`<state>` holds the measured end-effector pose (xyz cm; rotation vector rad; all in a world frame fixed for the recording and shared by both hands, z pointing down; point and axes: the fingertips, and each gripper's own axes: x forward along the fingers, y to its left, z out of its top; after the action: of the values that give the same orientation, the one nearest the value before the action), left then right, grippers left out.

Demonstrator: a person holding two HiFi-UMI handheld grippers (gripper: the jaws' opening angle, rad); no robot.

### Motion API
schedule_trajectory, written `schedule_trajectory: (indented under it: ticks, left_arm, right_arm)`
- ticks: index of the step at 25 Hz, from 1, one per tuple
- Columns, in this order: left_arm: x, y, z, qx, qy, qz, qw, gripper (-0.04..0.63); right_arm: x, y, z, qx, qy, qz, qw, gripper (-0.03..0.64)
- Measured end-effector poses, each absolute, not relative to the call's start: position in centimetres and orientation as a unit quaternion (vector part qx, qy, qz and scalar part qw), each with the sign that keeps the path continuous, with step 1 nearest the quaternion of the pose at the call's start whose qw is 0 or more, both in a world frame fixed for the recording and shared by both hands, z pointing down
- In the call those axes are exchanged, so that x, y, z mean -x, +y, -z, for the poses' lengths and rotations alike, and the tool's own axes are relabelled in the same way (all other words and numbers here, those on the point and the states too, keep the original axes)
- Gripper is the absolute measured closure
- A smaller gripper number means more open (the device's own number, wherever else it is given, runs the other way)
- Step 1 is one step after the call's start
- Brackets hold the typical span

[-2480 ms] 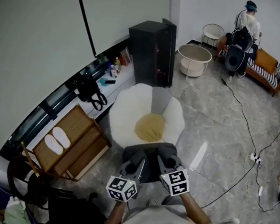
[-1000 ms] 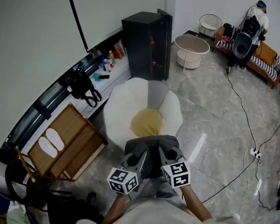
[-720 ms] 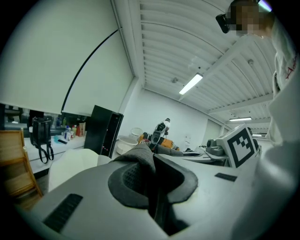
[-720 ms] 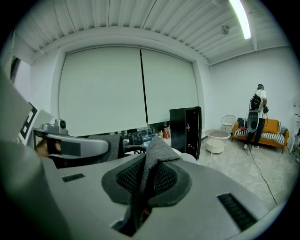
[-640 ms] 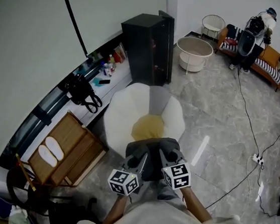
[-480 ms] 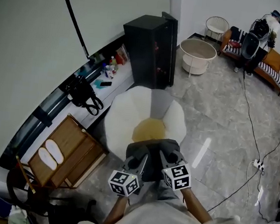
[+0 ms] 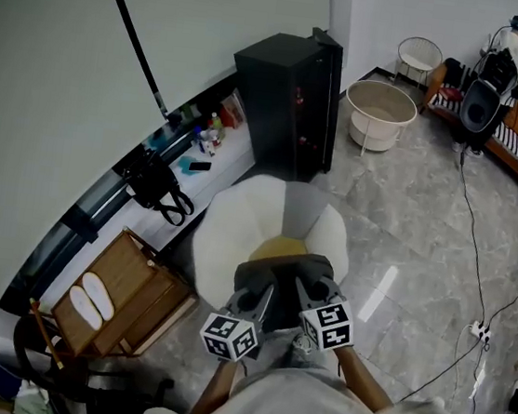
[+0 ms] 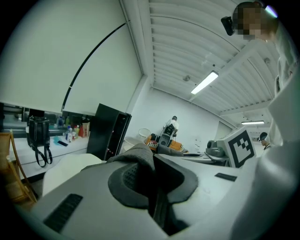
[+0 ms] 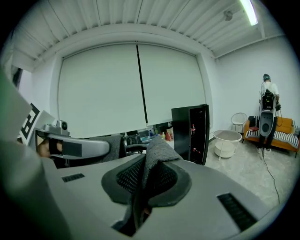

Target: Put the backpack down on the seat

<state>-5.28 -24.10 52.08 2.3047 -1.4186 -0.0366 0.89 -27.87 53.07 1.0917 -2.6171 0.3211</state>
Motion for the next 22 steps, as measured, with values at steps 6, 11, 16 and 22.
schedule_trajectory:
  ticks: [6,11,16,22]
  left_arm:
    - [4.1,-29.4,-52.4,-0.825,-0.520,0.012,0.219,0.541]
    - [3.3,-32.4,-52.8,-0.824,-0.522,0.007,0.221,0.541]
    - [2.6,-34.0,-53.8,-0.820,-0.523,0.004,0.231,0.541]
    - [2.0,-34.5,-54.5,-0.818,-0.524,0.000,0.239,0.541]
  right_arm:
    - [-2.0,-33.5,-53.3,-0.365,-0.913,-0.112,0.141,0.568]
    - [-2.5,-36.6,-53.6,-0.358,-0.917,-0.114,0.135,0.568]
    - [-3.3,-38.2,-54.5,-0.356,-0.916,-0.121,0.138,0.568]
    - [-3.7,-38.8,-55.3,-0.353,-0.916,-0.128,0.143,0.568]
